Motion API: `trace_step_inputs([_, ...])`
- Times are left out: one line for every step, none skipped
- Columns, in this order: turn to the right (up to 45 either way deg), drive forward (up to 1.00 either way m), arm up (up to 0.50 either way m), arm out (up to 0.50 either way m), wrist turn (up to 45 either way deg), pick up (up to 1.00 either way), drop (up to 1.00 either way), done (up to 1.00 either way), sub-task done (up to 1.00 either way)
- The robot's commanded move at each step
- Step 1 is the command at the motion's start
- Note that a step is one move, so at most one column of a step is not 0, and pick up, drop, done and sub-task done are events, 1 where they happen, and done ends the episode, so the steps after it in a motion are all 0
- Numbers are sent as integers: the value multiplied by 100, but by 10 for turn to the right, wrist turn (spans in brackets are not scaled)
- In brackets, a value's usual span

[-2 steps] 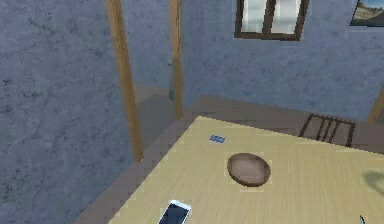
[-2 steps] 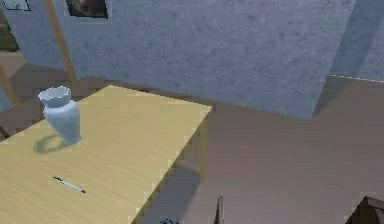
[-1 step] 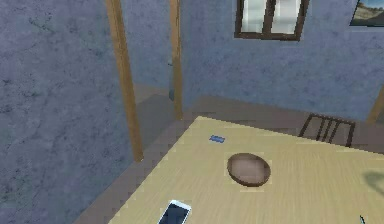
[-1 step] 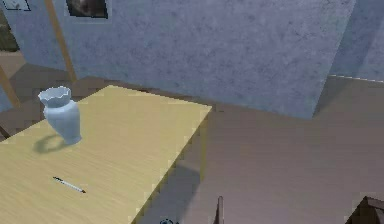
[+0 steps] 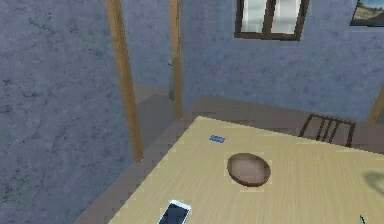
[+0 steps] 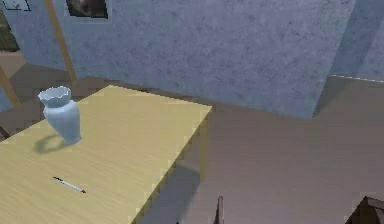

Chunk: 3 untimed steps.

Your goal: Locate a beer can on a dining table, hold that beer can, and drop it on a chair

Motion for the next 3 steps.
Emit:
trace_step_inputs([0, 0, 10, 0, 0, 0, 0, 0, 0])
trace_step_inputs([0, 0, 0, -8, 0, 0, 0, 0, 0])
trace_step_inputs([0, 0, 0, 0, 0, 0, 0, 100, 0])
